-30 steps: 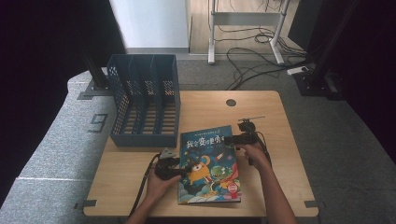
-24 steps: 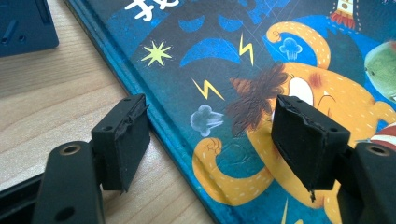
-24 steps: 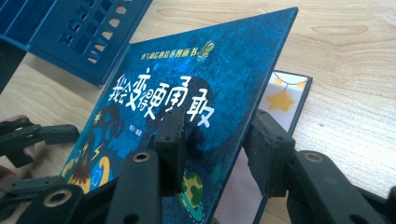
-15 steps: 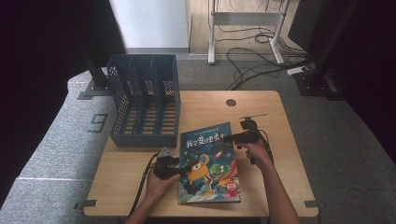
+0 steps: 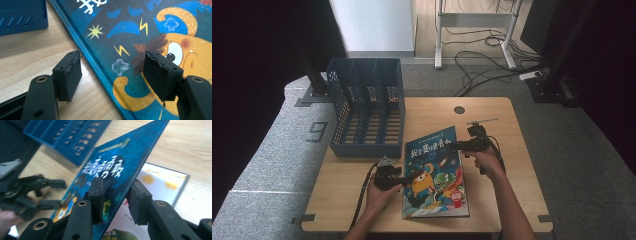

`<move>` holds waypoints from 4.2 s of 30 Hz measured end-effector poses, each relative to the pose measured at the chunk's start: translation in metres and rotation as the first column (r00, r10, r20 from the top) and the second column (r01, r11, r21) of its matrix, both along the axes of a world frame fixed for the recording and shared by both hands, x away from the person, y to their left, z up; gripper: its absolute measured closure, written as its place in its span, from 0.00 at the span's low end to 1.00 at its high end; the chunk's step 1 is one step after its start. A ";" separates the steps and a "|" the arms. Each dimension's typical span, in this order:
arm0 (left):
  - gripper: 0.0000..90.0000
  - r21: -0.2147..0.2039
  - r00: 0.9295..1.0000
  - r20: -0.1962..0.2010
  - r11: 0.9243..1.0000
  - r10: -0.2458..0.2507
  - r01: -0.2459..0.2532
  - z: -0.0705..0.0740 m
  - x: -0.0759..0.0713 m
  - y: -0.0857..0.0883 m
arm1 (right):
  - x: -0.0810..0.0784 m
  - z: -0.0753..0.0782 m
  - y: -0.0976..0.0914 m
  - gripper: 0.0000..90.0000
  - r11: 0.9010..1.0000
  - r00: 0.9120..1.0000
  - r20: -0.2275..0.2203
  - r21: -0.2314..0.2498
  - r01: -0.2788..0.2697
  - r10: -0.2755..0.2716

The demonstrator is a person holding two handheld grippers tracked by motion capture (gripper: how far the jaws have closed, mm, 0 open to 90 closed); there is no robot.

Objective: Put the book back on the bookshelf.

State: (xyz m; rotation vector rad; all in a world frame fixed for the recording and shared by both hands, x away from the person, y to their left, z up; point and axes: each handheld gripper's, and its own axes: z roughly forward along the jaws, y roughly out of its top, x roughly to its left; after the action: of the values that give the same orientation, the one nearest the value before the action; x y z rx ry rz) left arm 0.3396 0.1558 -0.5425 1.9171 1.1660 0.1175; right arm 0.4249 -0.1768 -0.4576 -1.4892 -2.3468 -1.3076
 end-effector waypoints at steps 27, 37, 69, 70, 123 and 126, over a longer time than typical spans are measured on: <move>0.35 -0.028 1.000 -0.003 1.000 -0.005 0.005 0.005 0.000 0.005 | 0.004 0.034 0.034 0.79 0.997 0.998 -0.013 -0.048 -0.054 0.053; 0.36 -0.030 1.000 0.004 1.000 -0.002 0.003 0.006 0.000 0.005 | 0.006 0.043 0.047 0.75 0.989 0.999 -0.020 -0.139 -0.045 0.042; 0.36 -0.012 0.999 0.032 1.000 -0.024 0.025 0.007 -0.004 0.000 | 0.011 0.030 0.034 0.86 1.000 0.995 -0.099 0.018 0.023 -0.021; 0.36 -0.010 0.999 0.031 1.000 -0.028 0.028 0.007 -0.004 0.000 | 0.011 0.030 0.034 0.86 0.999 0.995 -0.096 0.020 0.027 -0.025; 0.35 -0.038 0.999 0.007 0.998 -0.052 0.052 0.001 -0.002 -0.006 | -0.003 0.066 0.011 0.92 0.990 0.984 0.139 0.105 0.095 -0.109; 0.35 -0.068 0.999 0.008 0.997 -0.046 0.046 0.002 0.000 -0.006 | -0.006 0.066 0.011 0.92 0.990 0.983 0.150 0.109 0.090 -0.106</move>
State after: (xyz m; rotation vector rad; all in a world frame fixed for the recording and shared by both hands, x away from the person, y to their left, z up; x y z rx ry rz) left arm 0.3393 0.1495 -0.5406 1.8810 1.1070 0.0583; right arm 0.4194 -0.1663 -0.3911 -1.5425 -2.2813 -1.5974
